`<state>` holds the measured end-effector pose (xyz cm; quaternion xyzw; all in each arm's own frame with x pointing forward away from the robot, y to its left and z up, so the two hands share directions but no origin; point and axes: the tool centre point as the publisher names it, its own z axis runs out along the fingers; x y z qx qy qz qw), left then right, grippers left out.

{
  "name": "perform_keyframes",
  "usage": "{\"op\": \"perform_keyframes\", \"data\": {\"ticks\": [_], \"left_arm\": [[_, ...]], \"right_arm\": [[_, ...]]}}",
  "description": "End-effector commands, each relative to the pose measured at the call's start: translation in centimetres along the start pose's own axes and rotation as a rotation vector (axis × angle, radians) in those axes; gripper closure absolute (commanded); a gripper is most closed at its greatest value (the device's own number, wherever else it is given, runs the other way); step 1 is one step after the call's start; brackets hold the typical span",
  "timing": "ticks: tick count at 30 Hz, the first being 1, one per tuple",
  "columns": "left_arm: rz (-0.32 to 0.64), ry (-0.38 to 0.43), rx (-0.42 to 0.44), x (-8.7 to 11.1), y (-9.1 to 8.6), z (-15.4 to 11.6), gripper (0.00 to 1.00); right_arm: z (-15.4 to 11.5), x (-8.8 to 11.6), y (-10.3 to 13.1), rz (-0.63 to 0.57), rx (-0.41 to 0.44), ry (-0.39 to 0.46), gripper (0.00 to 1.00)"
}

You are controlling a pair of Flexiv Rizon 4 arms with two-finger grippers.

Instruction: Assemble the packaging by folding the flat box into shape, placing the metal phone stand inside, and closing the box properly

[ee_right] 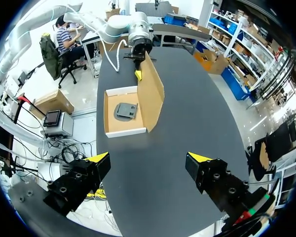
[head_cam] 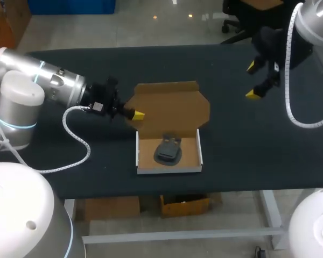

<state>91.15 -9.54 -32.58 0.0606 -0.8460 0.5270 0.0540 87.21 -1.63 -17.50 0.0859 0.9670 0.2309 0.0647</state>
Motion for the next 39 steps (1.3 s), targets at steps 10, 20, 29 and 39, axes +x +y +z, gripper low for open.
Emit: {"op": "perform_keyframes", "data": {"ticks": [10,20,29,39], "left_arm": [[0.055,-0.105,0.02,0.8,0.3,0.0,1.0],[0.096,-0.138,0.02,1.1,0.0,0.0,1.0],[0.098,-0.142,0.021,1.1,0.1,0.0,1.0],[0.098,-0.141,0.021,1.1,0.1,0.0,1.0]], "right_arm": [[-0.2,-0.4,0.4,-0.006,0.006,0.014,0.0],[-0.3,-0.5,0.5,-0.009,0.003,0.016,0.0],[-0.3,-0.8,0.7,-0.013,-0.002,0.02,0.0],[0.2,-0.7,1.9,-0.014,-0.002,0.032,0.0]]}}
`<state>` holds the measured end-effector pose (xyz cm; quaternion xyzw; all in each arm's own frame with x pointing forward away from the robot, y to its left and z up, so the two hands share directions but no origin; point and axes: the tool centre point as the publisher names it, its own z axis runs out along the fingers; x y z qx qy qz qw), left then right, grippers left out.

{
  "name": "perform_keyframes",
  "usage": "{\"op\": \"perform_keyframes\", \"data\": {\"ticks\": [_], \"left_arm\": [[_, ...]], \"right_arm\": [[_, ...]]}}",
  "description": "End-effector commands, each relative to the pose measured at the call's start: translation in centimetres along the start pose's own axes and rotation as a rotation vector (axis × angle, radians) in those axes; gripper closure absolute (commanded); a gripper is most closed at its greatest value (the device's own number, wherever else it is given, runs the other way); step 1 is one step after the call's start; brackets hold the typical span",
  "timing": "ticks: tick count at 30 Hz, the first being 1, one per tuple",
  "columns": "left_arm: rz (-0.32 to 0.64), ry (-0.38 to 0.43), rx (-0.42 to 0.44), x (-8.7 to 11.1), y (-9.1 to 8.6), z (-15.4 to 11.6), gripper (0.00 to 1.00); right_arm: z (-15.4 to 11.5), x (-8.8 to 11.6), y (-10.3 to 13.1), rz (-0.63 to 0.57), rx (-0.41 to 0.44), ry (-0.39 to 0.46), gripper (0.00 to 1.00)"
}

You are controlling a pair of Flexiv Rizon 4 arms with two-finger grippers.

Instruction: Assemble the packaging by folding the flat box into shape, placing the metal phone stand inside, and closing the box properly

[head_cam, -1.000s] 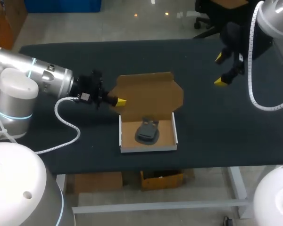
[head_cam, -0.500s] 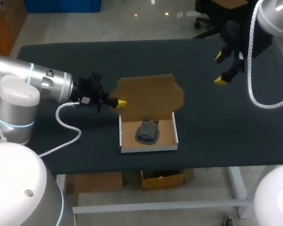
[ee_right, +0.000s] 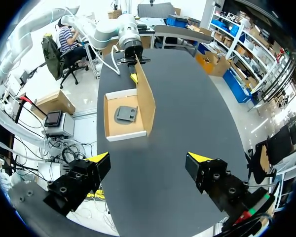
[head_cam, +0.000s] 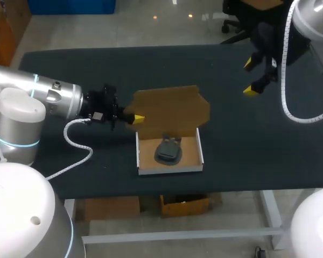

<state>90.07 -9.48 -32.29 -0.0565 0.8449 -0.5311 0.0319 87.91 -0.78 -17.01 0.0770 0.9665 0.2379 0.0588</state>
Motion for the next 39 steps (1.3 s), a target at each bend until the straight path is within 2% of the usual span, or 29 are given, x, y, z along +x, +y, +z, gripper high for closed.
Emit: {"op": "perform_keyframes", "data": {"ticks": [1,20,24,39], "left_arm": [[0.001,-0.001,0.002,0.1,0.1,0.1,1.0],[0.001,-0.001,0.002,0.1,0.1,0.1,1.0],[0.001,-0.001,0.002,0.1,0.1,0.1,1.0],[0.001,-0.001,0.002,0.1,0.1,0.1,1.0]], "right_arm": [[0.3,-0.2,1.0,-0.002,0.013,0.017,0.0],[2.3,-1.7,5.2,0.009,0.041,0.072,0.0],[2.9,-2.1,5.9,0.073,0.078,0.1,0.0],[2.9,-2.1,5.9,0.073,0.078,0.1,0.0]]}}
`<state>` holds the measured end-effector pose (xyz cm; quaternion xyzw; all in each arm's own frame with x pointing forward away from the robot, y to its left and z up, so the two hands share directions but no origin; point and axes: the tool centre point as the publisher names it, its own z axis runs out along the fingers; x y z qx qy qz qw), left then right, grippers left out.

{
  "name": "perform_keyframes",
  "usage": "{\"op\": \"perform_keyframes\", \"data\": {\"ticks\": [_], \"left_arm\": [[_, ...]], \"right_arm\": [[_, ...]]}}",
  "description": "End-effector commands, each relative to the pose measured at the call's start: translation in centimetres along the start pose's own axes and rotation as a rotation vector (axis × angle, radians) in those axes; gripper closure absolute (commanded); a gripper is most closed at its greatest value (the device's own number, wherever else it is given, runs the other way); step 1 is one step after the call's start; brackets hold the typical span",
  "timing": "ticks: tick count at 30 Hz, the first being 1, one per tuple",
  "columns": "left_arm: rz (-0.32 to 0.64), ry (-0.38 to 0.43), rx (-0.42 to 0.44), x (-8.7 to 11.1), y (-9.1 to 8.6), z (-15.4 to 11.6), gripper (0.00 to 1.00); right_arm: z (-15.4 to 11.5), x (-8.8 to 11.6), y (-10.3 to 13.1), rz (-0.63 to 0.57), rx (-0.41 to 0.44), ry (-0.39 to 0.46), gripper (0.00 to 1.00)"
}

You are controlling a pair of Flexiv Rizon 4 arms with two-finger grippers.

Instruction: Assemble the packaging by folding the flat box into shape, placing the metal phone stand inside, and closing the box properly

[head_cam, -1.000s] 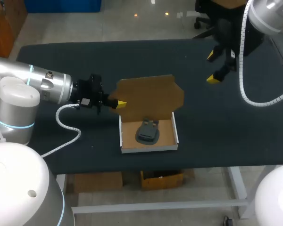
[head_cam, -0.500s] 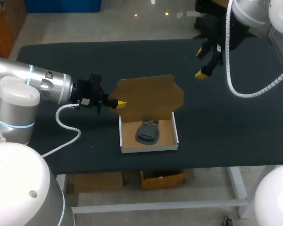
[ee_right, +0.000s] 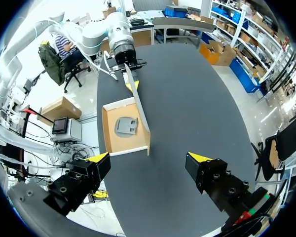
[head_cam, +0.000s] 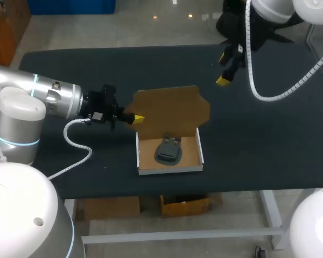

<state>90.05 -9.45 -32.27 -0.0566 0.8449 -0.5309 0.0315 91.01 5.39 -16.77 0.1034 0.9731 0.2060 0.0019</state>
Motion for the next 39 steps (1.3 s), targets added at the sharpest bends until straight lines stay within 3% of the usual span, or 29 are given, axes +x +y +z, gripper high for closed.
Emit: {"op": "perform_keyframes", "data": {"ticks": [1,6,29,31,35,37,39], "left_arm": [[0.001,-0.001,0.003,0.0,0.1,0.1,1.0],[0.001,-0.001,0.003,0.0,0.1,0.1,1.0],[0.001,-0.001,0.003,0.0,0.1,0.1,1.0],[0.001,-0.001,0.003,0.0,0.1,0.1,1.0],[0.001,-0.001,0.003,0.0,0.1,0.1,1.0],[0.001,-0.001,0.003,0.0,0.1,0.1,1.0],[0.001,-0.001,0.003,0.0,0.1,0.1,1.0]], "right_arm": [[-0.2,-0.1,0.0,-0.001,0.002,0.007,0.0],[-0.2,-0.8,0.5,-0.013,0.01,0.019,0.0],[1.1,-3.8,8.1,-0.092,0.118,-0.004,0.0],[1.3,-4.0,8.7,-0.099,0.124,-0.004,0.09],[2.0,-4.3,10.1,-0.112,0.149,-0.009,0.13],[2.3,-4.4,10.7,-0.122,0.155,-0.005,0.29],[2.8,-4.4,11.1,-0.134,0.174,-0.002,0.27]]}}
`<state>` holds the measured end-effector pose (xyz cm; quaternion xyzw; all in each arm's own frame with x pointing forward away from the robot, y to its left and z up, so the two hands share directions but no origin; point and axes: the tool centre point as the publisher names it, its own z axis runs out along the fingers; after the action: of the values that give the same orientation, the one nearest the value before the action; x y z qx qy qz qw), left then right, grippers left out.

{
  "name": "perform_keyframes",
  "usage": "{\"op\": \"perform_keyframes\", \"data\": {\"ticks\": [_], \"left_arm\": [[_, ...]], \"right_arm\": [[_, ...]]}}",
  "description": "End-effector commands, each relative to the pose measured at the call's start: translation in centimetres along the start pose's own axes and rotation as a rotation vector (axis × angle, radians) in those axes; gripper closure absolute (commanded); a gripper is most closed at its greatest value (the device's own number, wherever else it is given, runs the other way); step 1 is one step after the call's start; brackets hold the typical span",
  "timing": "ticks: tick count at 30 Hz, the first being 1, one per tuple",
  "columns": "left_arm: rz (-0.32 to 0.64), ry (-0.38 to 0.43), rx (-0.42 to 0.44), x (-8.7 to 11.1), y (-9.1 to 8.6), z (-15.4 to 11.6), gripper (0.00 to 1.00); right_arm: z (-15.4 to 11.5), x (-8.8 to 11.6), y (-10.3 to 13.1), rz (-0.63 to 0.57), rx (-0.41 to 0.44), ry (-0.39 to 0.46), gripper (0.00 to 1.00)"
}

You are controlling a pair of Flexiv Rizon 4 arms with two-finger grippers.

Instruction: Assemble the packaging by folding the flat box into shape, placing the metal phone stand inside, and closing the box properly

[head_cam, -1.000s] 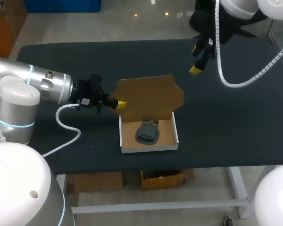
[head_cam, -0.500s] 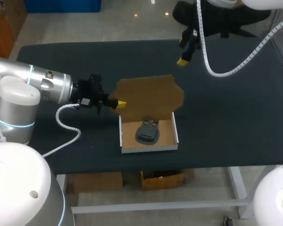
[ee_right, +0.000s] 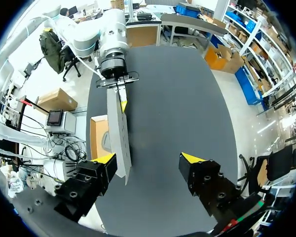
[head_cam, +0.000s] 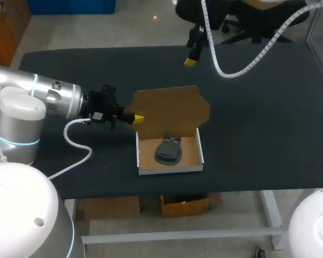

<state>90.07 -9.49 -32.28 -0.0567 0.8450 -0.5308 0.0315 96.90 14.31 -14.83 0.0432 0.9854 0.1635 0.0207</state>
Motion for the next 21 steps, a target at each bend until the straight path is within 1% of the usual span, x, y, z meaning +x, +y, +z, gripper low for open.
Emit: {"op": "perform_keyframes", "data": {"ticks": [1,2,3,4,6,7,9,17,21], "left_arm": [[0.001,-0.001,0.003,0.1,0.1,0.1,1.0],[0.001,-0.001,0.003,0.1,0.1,0.1,1.0],[0.001,-0.001,0.003,0.1,0.1,0.1,1.0],[0.001,-0.001,0.003,0.1,0.1,0.1,1.0],[0.001,-0.001,0.003,0.1,0.1,0.1,1.0],[0.001,-0.001,0.003,0.1,0.1,0.1,1.0],[0.001,-0.001,0.003,0.1,0.1,0.1,1.0],[0.001,-0.001,0.003,0.1,0.1,0.1,1.0],[0.001,-0.001,0.003,0.1,0.1,0.1,1.0]], "right_arm": [[0.9,-0.7,1.3,-0.012,0.101,0.027,0.26],[1.2,-0.6,1.4,-0.014,0.11,0.029,0.28],[1.5,-0.6,1.5,-0.018,0.113,0.034,0.33],[1.7,-0.7,1.5,-0.016,0.125,0.035,0.41],[2.1,-0.6,1.6,-0.017,0.14,0.041,0.45],[2.2,-0.5,1.6,-0.015,0.15,0.041,0.5],[2.6,-0.4,1.6,-0.018,0.158,0.045,0.52],[3.8,0.1,1.9,-0.032,0.193,0.051,0.51],[5.0,0.4,2.2,-0.046,0.209,0.067,0.51]]}}
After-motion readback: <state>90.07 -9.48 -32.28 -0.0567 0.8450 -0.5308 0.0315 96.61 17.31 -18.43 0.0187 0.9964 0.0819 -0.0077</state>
